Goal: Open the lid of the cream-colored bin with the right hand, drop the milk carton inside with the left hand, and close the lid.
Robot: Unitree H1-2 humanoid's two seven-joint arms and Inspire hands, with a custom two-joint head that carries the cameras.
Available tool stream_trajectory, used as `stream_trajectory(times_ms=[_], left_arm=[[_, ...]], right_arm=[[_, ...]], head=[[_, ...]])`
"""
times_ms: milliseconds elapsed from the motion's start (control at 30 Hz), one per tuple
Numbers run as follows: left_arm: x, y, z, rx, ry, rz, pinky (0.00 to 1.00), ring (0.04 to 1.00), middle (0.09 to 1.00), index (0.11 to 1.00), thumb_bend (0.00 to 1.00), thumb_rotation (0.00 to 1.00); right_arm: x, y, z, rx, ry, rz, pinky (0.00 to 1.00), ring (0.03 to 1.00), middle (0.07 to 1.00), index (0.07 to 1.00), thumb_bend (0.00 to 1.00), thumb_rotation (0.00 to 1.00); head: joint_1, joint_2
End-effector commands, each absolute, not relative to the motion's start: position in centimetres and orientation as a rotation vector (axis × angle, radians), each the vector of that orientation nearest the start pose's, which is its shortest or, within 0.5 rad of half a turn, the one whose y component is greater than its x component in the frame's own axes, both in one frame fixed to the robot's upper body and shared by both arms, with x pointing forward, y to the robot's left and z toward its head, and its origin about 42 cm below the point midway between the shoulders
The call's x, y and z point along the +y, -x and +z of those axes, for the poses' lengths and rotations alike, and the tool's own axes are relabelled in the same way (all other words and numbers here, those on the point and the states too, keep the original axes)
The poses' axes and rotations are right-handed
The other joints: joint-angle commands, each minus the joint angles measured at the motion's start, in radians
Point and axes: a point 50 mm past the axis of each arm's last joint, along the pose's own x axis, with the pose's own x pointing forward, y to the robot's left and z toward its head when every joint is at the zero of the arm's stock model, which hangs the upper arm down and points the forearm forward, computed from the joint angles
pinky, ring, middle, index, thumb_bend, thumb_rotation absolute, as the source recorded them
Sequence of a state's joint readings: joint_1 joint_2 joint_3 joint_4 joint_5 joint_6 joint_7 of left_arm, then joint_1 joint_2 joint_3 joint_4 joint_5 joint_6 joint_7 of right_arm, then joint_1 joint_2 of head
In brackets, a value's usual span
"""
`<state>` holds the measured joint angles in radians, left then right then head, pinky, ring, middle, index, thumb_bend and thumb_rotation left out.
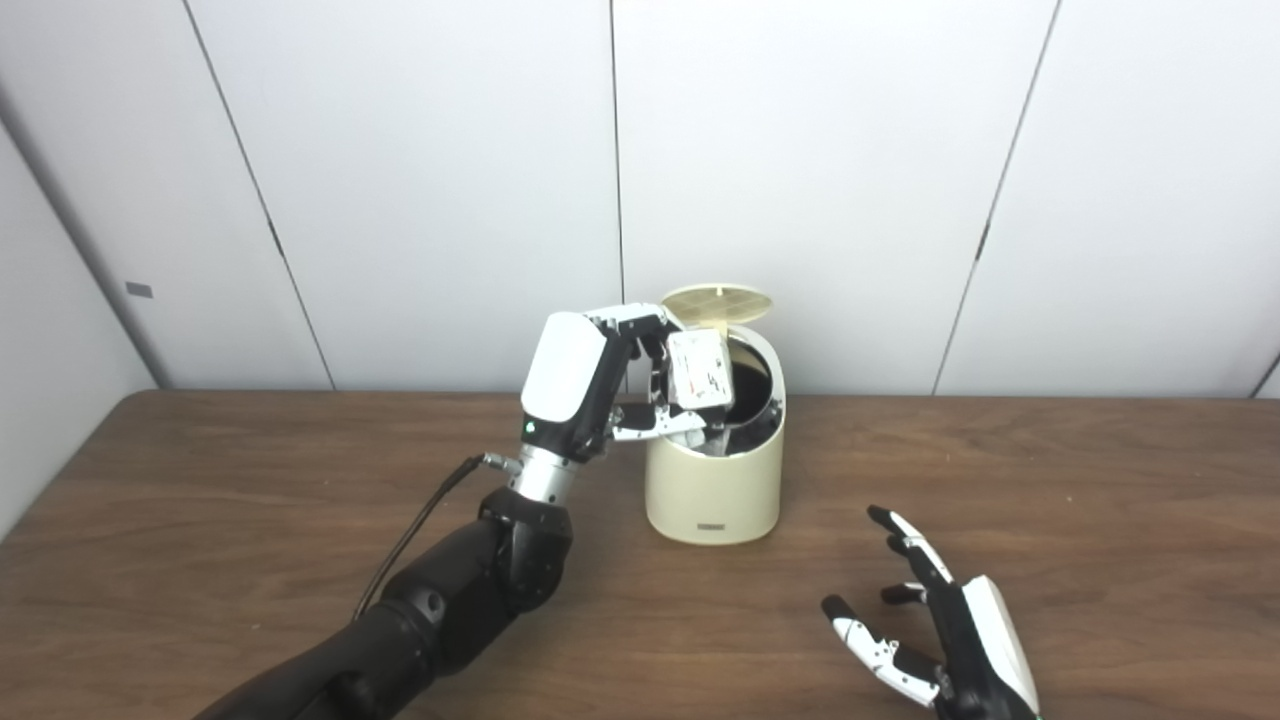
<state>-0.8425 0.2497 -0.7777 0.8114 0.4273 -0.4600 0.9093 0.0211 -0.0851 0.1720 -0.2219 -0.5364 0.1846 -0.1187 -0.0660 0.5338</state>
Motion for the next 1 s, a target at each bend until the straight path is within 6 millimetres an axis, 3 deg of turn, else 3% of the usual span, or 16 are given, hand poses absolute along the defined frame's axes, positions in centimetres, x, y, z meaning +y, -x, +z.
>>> stream_trajectory(times_ms=[0, 67, 133, 233, 333, 433, 967], left_arm=[[14.08, -48.57, 21.44, -0.869, -0.732, -0.036, 0.39, 0.450, 0.497, 0.486, 0.51, 0.00], [14.10, -48.64, 21.24, -0.839, -0.737, -0.065, 0.44, 0.530, 0.546, 0.487, 0.52, 0.03], [14.20, -48.65, 21.15, -0.814, -0.737, -0.090, 0.50, 0.593, 0.617, 0.598, 0.85, 0.14], [14.30, -48.60, 21.04, -0.775, -0.719, -0.121, 0.56, 0.656, 0.681, 0.679, 0.98, 0.26], [14.39, -48.54, 21.01, -0.753, -0.705, -0.137, 0.59, 0.680, 0.712, 0.719, 1.00, 0.36], [14.45, -48.47, 21.02, -0.741, -0.692, -0.144, 0.59, 0.688, 0.723, 0.729, 1.00, 0.40], [14.64, -48.27, 20.86, -0.737, -0.687, -0.143, 0.56, 0.657, 0.687, 0.682, 1.00, 0.36]], right_arm=[[-19.00, -27.33, 14.01, -0.072, 0.595, -0.004, 0.81, 0.889, 0.917, 0.900, 0.25, 0.42], [-18.98, -27.37, 13.94, -0.071, 0.587, -0.006, 0.81, 0.889, 0.917, 0.900, 0.26, 0.44], [-18.95, -27.41, 13.96, -0.070, 0.589, -0.007, 0.80, 0.888, 0.915, 0.899, 0.26, 0.44], [-19.01, -27.43, 13.96, -0.072, 0.590, -0.003, 0.80, 0.890, 0.916, 0.900, 0.26, 0.40], [-19.01, -27.41, 14.01, -0.073, 0.594, -0.006, 0.79, 0.886, 0.913, 0.897, 0.26, 0.37], [-19.07, -27.39, 14.02, -0.070, 0.604, -0.006, 0.79, 0.884, 0.912, 0.898, 0.25, 0.36], [-19.09, -27.37, 14.15, -0.052, 0.600, -0.005, 0.79, 0.888, 0.915, 0.901, 0.27, 0.36]], head=[[-0.001, 0.001], [-0.001, 0.001], [-0.001, 0.002], [0.000, 0.002], [0.000, 0.003], [0.002, 0.004], [0.005, 0.005]])
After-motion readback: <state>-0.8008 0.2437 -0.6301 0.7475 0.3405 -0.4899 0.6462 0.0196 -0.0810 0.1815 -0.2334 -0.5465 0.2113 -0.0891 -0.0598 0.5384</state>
